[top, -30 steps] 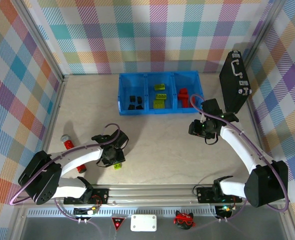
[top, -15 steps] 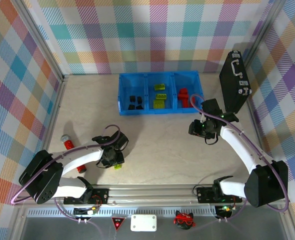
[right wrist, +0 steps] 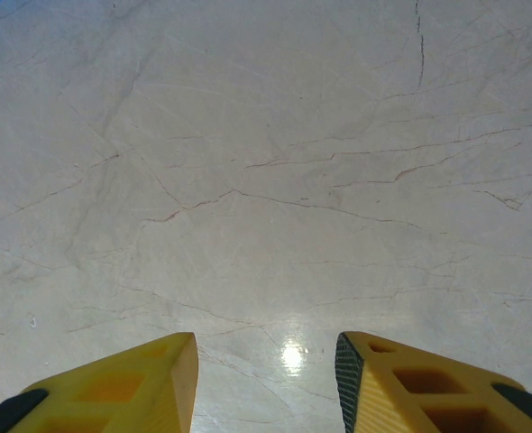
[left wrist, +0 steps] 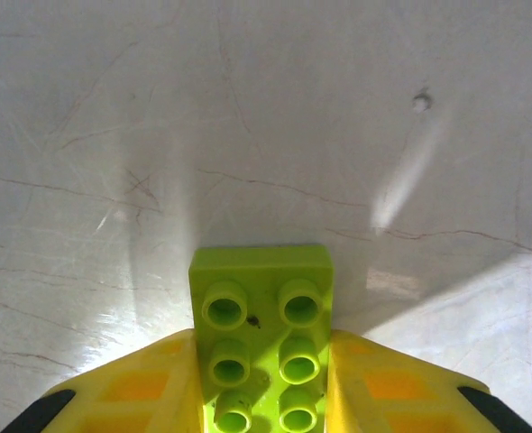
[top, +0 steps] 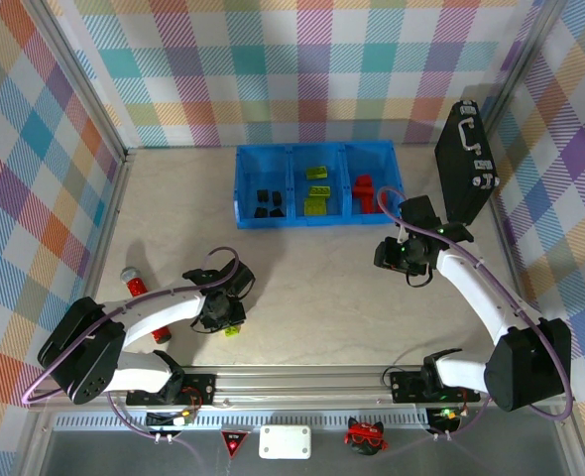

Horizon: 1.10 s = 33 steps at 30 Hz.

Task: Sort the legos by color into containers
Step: Pick up the lego from the middle-left of the table, then place the lego in the container.

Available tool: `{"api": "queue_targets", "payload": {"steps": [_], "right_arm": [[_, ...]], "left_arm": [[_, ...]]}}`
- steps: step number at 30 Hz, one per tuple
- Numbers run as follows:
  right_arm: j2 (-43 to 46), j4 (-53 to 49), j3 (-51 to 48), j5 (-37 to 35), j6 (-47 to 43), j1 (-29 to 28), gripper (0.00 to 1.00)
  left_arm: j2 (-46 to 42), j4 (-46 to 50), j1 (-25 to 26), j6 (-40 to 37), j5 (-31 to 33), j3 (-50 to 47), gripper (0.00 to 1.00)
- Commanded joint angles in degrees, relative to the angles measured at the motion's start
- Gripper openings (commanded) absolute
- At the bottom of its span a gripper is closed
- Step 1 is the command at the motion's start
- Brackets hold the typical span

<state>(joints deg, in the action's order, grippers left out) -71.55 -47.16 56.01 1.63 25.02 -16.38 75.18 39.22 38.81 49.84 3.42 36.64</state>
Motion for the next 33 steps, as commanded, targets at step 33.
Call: {"api": "queue_targets", "payload": {"steps": [33], "right_arm": [[5.4,-1.9,-2.7,-0.4,1.6,0.4,0.47]], "left_arm": [[45.2,7.6,3.1,-23.2,10.3,73.7,0.28]]}}
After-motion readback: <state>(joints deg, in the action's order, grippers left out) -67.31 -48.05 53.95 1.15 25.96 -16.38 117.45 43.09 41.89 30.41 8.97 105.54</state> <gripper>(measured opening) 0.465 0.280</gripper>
